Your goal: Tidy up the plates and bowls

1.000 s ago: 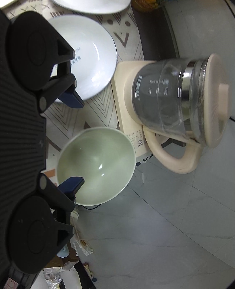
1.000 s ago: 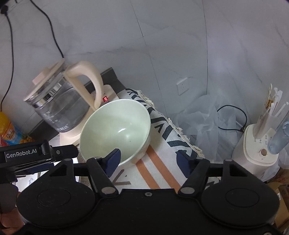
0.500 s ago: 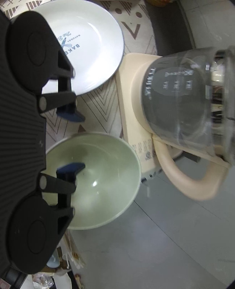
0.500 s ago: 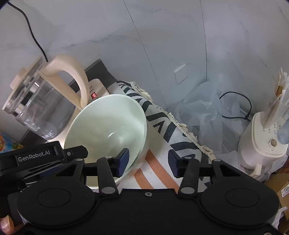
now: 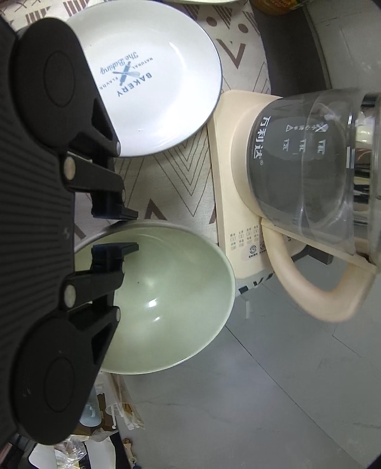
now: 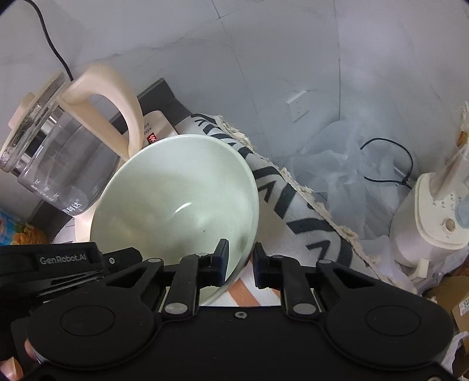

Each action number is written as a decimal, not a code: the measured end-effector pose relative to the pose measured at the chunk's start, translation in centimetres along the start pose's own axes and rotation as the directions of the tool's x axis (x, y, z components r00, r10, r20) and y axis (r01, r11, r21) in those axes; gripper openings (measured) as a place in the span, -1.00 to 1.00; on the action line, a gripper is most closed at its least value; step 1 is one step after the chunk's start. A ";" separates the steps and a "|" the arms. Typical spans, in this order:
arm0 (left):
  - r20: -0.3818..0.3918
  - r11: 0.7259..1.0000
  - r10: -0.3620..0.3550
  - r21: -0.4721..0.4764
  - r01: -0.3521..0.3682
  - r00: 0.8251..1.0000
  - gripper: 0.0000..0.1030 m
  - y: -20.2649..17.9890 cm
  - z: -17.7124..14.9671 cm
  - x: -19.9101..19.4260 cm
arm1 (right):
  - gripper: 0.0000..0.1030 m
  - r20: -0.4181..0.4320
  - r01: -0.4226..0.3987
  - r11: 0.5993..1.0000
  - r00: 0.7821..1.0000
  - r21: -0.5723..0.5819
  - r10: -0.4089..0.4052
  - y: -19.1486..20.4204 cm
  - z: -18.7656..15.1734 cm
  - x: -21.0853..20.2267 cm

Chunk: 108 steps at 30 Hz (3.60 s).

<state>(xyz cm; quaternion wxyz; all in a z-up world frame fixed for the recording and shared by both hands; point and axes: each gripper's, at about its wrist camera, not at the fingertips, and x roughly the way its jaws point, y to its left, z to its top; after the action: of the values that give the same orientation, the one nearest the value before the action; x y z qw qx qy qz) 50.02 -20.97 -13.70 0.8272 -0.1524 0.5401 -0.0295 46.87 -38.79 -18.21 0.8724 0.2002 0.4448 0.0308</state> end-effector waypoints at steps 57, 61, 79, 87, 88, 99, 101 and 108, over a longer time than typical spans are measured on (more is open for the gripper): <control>0.239 0.996 0.052 -0.088 -0.031 0.970 -0.73 5.0 -12.9 -18.7 | -0.63 0.150 -0.160 0.968 0.970 -0.192 0.190 4.5 -9.6 -16.1; 0.241 0.995 0.056 -0.098 -0.033 0.969 -0.73 5.9 -13.8 -19.1 | -0.63 0.146 -0.176 0.963 0.967 -0.207 0.208 5.0 -10.5 -16.7; 0.169 0.986 0.070 -0.162 -0.042 0.983 -0.73 10.2 -17.4 -16.5 | -0.63 0.069 -0.158 0.948 0.981 -0.276 0.183 6.7 -14.7 -14.6; 0.143 0.982 0.058 -0.184 -0.031 0.988 -0.72 11.2 -17.8 -14.9 | -0.60 0.043 -0.141 0.947 0.986 -0.290 0.160 7.0 -15.7 -13.0; 0.142 0.982 0.063 -0.187 -0.036 0.988 -0.72 11.2 -17.9 -14.7 | -0.60 0.042 -0.140 0.946 0.986 -0.292 0.159 7.0 -15.8 -12.9; 0.170 0.977 0.066 -0.212 -0.029 0.983 -0.63 11.9 -17.3 -15.3 | -0.49 0.040 -0.138 0.937 0.986 -0.321 0.159 6.9 -16.2 -12.6; 0.178 0.978 0.068 -0.205 -0.031 0.982 -0.54 11.9 -17.3 -15.7 | -0.49 0.039 -0.148 0.936 0.985 -0.319 0.169 6.8 -16.1 -12.7; 0.206 0.972 0.116 -0.225 -0.068 0.972 -0.12 12.4 -17.6 -16.9 | -0.30 0.048 -0.143 0.931 0.984 -0.337 0.169 6.2 -16.2 -13.1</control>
<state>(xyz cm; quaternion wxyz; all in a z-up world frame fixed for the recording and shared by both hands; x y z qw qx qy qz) 25.65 -9.40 -8.79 0.8603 -0.2185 0.4526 0.0848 26.96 -30.90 -14.32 0.9048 0.0862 0.3823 0.1668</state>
